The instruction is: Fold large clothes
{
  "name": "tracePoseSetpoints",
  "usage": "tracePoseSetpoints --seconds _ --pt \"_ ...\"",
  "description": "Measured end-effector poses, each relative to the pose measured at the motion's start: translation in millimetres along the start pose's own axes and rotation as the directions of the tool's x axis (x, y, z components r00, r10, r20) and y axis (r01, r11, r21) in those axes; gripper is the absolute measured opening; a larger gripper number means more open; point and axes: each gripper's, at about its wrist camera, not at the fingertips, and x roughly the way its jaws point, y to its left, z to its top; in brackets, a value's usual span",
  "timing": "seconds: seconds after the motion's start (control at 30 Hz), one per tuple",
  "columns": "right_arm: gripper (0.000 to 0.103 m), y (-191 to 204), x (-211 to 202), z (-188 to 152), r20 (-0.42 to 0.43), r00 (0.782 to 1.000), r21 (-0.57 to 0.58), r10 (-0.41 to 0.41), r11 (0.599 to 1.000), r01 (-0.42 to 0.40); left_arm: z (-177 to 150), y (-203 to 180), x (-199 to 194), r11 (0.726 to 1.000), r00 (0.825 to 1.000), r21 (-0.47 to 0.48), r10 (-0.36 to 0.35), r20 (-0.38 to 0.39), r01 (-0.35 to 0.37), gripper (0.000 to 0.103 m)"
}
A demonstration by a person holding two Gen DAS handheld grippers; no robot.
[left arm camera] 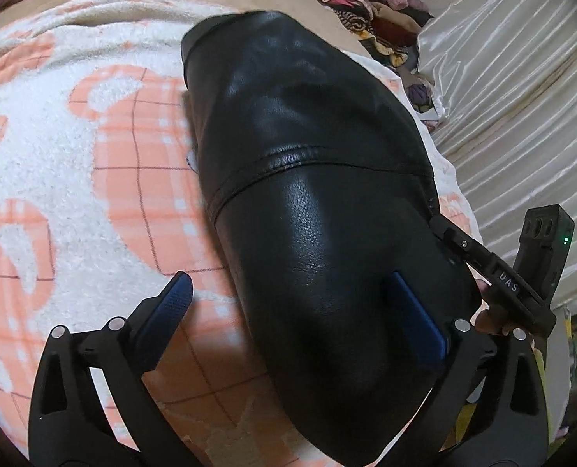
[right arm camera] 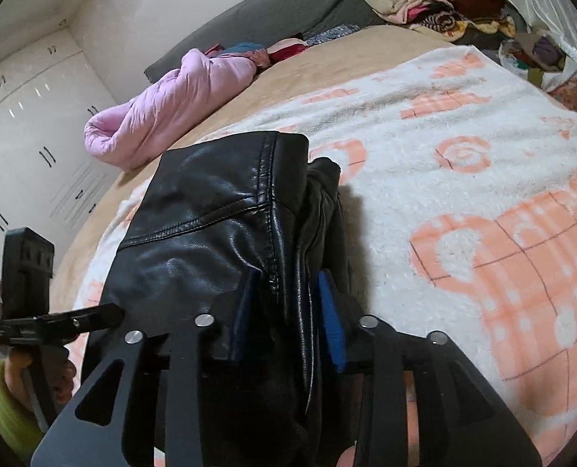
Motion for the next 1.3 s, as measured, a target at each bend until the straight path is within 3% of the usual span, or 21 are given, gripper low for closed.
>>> tracePoseSetpoints --seconds 0.03,0.13,0.2,0.4,0.57,0.6,0.63,0.77,0.93,1.0,1.07,1.1,1.13,1.3 --pt "0.049 -1 -4 0 -0.003 1.000 0.018 0.002 1.000 -0.002 0 0 0 1.000 1.000 0.000 -0.001 -0.003 0.001 0.093" --pt "0.064 -1 -20 2 0.007 1.000 0.053 0.028 0.998 -0.029 1 -1 2 1.000 1.000 0.009 0.001 -0.003 -0.001 0.093" --pt "0.088 -2 -31 -1 -0.006 0.997 0.078 0.080 0.994 -0.080 2 -2 3 1.000 1.000 0.008 -0.006 -0.008 0.006 0.093" --pt "0.089 -21 -11 -12 -0.148 0.983 0.173 0.104 0.982 -0.078 -8 0 3 1.000 0.999 0.005 -0.025 -0.022 0.025 0.093" --pt "0.068 -40 5 -28 -0.164 0.965 0.262 0.207 0.952 -0.160 -8 -1 7 1.000 0.999 0.016 -0.015 -0.035 0.015 0.093" --pt "0.057 -39 7 -30 -0.164 0.960 0.272 0.229 0.946 -0.179 -7 0 9 1.000 0.999 0.016 -0.013 -0.037 0.014 0.093" --pt "0.053 -38 7 -31 -0.163 0.955 0.284 0.247 0.939 -0.194 -7 0 9 1.000 0.999 0.016 -0.011 -0.037 0.011 0.094" --pt "0.049 -23 0 -38 -0.126 0.954 0.308 0.272 0.925 -0.223 -1 0 7 0.999 0.999 0.037 0.005 -0.033 -0.004 0.094" --pt "0.049 29 2 -58 -0.125 0.942 0.279 0.312 0.922 -0.268 6 15 -12 0.995 0.997 0.067 0.072 -0.002 -0.072 0.094" --pt "0.051 49 2 -65 -0.119 0.960 0.205 0.252 0.953 -0.225 6 20 -15 0.990 0.994 0.086 0.111 -0.003 -0.110 0.094" --pt "0.060 54 -1 -64 -0.129 0.974 0.160 0.188 0.973 -0.167 4 22 -13 0.991 0.994 0.085 0.109 -0.020 -0.107 0.094" --pt "0.075 54 -7 -58 -0.138 0.980 0.143 0.141 0.982 -0.121 2 22 -13 0.992 0.995 0.083 0.099 -0.019 -0.097 0.094" --pt "0.084 53 -20 -50 -0.117 0.988 0.122 0.099 0.989 -0.085 1 20 -13 0.991 0.995 0.090 0.096 -0.012 -0.095 0.094" --pt "0.083 54 -58 -4 0.045 0.998 0.053 -0.037 0.998 0.034 0 13 -13 0.986 0.992 0.110 0.123 0.012 -0.124 0.094"
